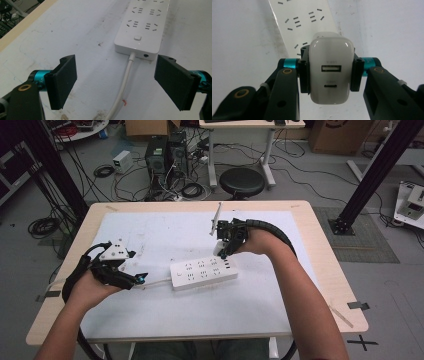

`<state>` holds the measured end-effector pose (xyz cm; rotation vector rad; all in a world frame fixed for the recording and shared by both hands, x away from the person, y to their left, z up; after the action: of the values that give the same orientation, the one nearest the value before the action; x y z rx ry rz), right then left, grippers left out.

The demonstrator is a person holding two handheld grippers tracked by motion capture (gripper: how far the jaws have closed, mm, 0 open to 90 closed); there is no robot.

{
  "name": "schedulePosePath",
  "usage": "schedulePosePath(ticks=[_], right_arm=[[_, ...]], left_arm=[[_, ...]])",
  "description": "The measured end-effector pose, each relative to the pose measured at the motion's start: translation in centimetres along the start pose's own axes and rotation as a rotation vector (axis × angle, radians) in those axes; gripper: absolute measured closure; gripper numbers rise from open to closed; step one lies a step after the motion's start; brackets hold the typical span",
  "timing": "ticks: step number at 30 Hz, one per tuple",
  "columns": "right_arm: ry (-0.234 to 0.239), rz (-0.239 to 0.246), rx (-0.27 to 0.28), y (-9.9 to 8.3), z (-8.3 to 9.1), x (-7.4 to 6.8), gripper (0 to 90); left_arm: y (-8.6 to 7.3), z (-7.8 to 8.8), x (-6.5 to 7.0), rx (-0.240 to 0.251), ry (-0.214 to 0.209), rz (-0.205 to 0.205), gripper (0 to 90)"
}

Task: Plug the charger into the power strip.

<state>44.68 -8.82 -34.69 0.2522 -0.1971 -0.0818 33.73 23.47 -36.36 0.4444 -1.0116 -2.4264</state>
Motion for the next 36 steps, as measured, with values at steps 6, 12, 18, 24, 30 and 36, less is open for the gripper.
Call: schedulePosePath(ticks=[6,12,18,24,30,36], right_arm=[[0.008,0.111,-0.023,0.9,-1.4,0.1,63.3],[0.018,0.16,-0.033,1.4,-2.1,0.1,63.3],[0.044,0.193,-0.061,1.6,-3.2,-0.1,63.3],[0.06,0.207,-0.068,1.9,-4.0,0.0,63.3],[0.064,0.212,-0.076,1.8,-4.5,0.2,63.3],[0.081,0.265,-0.07,1.9,-4.9,0.4,63.4]], left_arm=[[-0.5,0.3,-0.2,-0.003,0.01,0.015,18.3],[-0.8,0.5,-0.3,-0.007,0.016,0.018,18.3],[-1.0,0.5,-0.4,-0.001,0.02,0.028,18.3],[-1.4,0.4,-0.5,-0.004,0.019,0.032,18.3],[-1.6,0.4,-0.6,-0.006,0.02,0.04,18.3],[-1.9,0.3,-0.8,-0.005,0.023,0.046,18.3]])
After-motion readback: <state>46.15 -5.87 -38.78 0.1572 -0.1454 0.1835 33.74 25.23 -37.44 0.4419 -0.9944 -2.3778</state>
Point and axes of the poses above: each handheld gripper's, and its own axes: z roughly backward along the jaws, y roughly out of its top, x roughly to its right, the point moved 3 cm from there along -z, roughly forward along the jaws, and after that the axes turned 5 degrees about -y, right-handed, at the moved point
